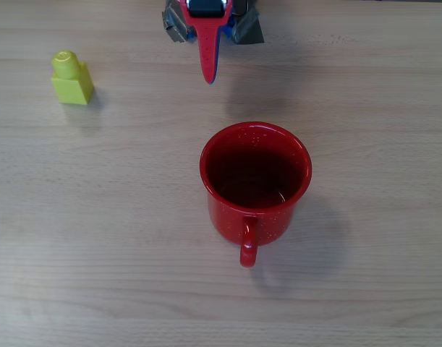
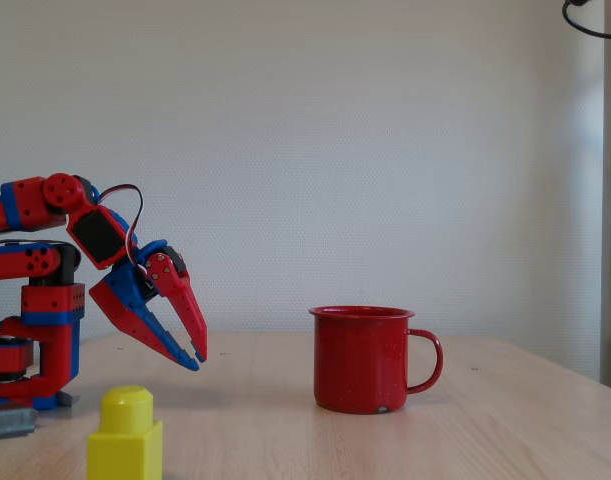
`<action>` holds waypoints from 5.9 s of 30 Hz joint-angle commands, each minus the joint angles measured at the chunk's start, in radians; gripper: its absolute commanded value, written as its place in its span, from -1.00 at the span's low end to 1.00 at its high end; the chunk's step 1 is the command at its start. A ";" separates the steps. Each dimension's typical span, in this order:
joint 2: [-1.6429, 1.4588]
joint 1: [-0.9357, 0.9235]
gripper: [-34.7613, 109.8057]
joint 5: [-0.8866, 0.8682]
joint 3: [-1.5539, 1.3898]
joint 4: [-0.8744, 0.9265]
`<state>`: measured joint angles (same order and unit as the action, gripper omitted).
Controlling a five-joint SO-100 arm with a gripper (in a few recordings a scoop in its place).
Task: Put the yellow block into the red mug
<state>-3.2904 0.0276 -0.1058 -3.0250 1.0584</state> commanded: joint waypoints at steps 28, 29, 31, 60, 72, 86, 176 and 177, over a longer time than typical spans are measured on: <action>0.028 -0.078 -0.52 0.144 0.063 -0.044; 0.052 -0.087 -0.52 0.156 0.091 -0.048; 0.107 -0.114 -0.52 0.179 0.158 -0.049; 0.931 -0.727 -0.52 0.693 1.060 0.110; 1.193 -0.916 -0.52 0.885 1.503 0.629; 1.405 -1.032 -0.52 1.072 1.474 0.637; 1.583 -0.991 0.03 0.934 0.994 0.046; 1.585 -0.994 0.02 0.942 0.997 0.041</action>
<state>-1.6705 -0.9511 0.8084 -2.0816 1.1060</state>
